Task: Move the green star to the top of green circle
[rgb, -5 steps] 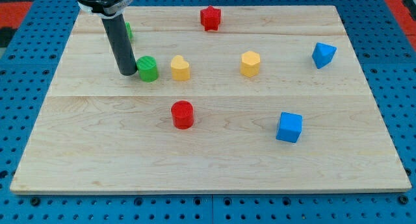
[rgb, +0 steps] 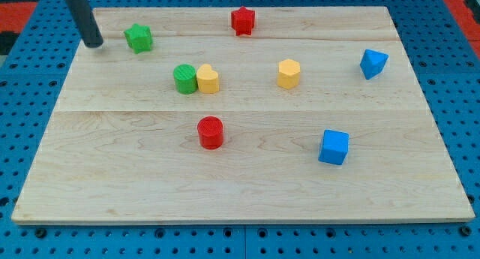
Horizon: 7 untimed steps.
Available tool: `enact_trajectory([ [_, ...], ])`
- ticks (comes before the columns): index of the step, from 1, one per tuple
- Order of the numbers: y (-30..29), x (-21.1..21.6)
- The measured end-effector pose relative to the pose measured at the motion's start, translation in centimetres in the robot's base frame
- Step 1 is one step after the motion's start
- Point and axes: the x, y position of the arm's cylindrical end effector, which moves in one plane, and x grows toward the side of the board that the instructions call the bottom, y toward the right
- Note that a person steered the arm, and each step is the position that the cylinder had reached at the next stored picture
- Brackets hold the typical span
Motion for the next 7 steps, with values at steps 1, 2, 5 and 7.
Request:
enact_trajectory([
  [1,-0.3,-1.9],
  [2,0.5,-1.6],
  [5,6.2,0.8],
  [7,9.8,1.9],
])
